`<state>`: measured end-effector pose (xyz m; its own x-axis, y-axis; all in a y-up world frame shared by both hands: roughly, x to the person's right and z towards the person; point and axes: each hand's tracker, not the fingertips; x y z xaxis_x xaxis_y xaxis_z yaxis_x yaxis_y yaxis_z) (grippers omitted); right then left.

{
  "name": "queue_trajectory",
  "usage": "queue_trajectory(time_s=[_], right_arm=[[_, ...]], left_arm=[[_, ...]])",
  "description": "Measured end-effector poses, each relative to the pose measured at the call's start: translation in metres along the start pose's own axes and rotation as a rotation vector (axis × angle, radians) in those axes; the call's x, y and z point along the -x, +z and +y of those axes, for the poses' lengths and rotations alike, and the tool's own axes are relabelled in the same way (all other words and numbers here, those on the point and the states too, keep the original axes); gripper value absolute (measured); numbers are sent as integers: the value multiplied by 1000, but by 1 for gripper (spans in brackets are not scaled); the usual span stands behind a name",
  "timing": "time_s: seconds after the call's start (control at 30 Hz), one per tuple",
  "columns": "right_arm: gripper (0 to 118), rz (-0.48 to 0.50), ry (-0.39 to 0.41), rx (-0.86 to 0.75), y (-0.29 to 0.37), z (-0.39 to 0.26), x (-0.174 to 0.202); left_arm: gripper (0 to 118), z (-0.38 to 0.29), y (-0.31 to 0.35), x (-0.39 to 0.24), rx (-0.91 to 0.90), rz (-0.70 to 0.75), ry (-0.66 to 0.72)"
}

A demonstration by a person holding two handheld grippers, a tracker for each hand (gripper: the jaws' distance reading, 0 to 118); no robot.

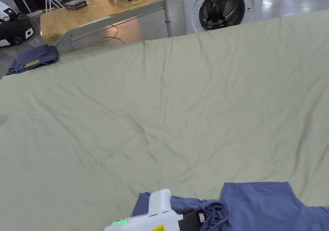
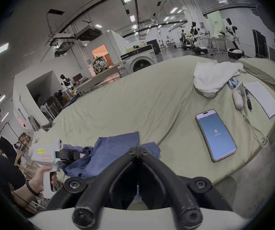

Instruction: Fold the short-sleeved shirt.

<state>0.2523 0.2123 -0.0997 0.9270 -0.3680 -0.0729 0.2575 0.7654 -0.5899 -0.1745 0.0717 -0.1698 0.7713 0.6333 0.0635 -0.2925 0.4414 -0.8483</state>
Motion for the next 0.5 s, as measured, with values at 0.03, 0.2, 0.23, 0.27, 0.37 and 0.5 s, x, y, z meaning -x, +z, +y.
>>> queue_trajectory(time_s=[0.03,0.2,0.23,0.27,0.37,0.5], right_arm=[[0,0,5,4,0,0,0],[0,5,14,26,13,-58,-4],[0,6,16,26,14,-58,-4],[0,8,16,25,14,-58,-4],[0,15,11,28,12,-59,-4],[0,25,11,42,5,-61,-5]], left_arm=[[0,2,5,3,-16,-19,20],[29,22,63,25,-194,-145,142],[58,28,82,36,-241,-163,152],[78,30,97,48,-238,-163,175],[77,30,139,87,-322,-188,360],[77,16,133,121,-285,-145,450]])
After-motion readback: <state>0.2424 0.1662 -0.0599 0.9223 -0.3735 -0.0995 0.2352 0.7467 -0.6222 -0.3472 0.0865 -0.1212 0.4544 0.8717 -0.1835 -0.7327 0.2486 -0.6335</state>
